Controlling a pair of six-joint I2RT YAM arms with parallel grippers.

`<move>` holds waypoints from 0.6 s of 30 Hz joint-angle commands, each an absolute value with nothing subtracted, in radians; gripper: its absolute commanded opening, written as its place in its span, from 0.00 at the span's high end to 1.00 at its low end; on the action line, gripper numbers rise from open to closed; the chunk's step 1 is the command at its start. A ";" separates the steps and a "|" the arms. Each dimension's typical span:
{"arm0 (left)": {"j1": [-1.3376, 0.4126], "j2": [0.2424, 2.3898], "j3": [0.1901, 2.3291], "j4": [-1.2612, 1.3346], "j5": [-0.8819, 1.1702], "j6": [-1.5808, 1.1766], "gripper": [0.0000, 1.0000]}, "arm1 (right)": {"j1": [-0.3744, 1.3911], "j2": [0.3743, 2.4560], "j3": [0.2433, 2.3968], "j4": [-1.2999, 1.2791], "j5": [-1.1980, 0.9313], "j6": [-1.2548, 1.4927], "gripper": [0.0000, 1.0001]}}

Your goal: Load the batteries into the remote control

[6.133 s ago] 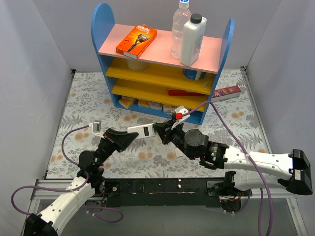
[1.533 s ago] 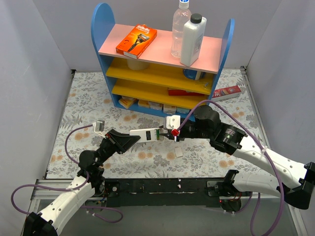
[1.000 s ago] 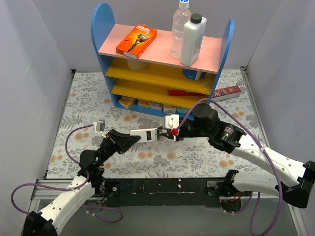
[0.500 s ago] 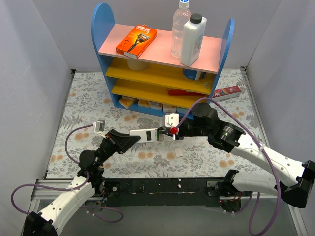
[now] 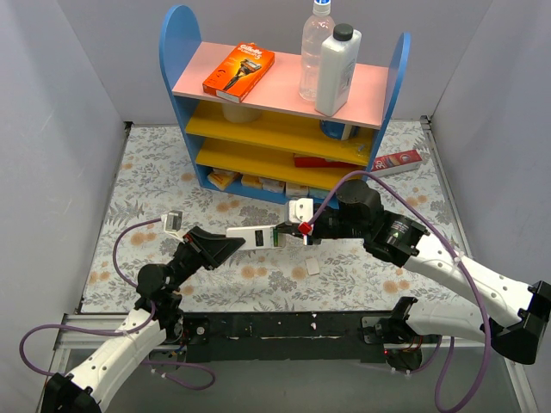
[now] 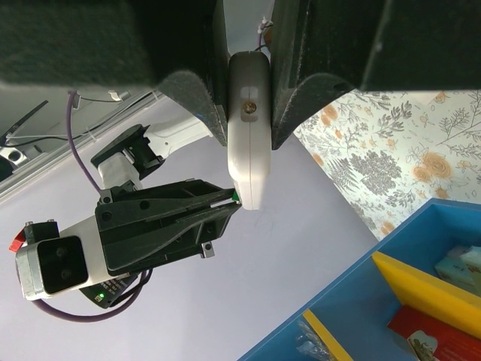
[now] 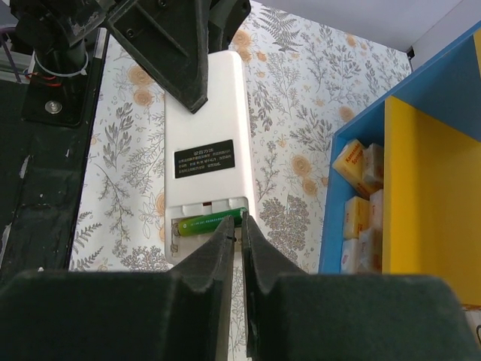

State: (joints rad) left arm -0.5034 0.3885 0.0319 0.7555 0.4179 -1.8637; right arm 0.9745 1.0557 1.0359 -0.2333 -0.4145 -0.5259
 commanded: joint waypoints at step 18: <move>-0.503 0.362 -0.209 0.831 0.388 -1.891 1.00 | 0.986 1.124 0.982 -0.273 -0.408 -0.480 0.87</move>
